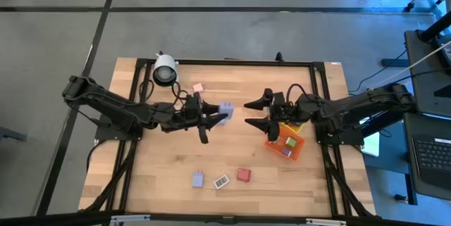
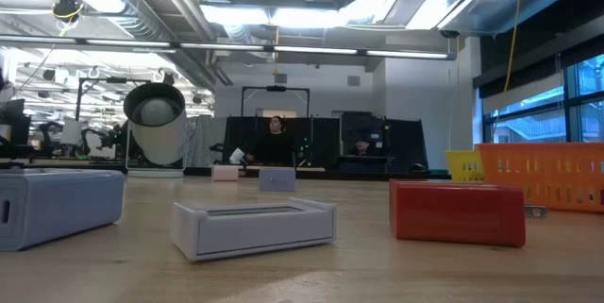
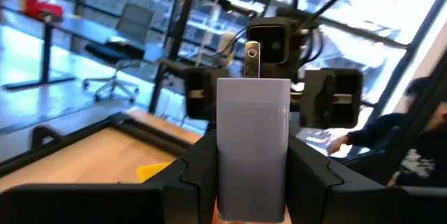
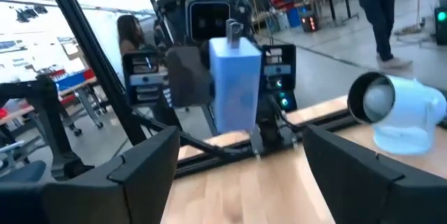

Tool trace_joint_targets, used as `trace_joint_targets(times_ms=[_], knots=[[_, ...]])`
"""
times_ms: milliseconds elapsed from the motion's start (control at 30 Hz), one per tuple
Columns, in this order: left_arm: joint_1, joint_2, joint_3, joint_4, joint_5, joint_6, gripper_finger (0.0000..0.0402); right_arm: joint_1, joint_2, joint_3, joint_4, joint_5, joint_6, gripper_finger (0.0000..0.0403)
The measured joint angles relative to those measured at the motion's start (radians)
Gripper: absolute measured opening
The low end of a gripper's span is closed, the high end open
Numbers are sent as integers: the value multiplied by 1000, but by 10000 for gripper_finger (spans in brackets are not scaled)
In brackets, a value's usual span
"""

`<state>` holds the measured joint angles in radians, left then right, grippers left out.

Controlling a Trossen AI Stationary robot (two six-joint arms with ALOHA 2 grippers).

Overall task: Pick & Place Office items
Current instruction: Put the top left light blue charger adapter into the orange basket

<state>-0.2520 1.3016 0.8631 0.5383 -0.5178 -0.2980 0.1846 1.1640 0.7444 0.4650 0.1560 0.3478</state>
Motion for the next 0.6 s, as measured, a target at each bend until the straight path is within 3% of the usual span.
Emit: trace_joint_targets(times_ms=[600], knots=[[24,156,0,240,50,23,116,-27,106,0,209,-25,-48,307]])
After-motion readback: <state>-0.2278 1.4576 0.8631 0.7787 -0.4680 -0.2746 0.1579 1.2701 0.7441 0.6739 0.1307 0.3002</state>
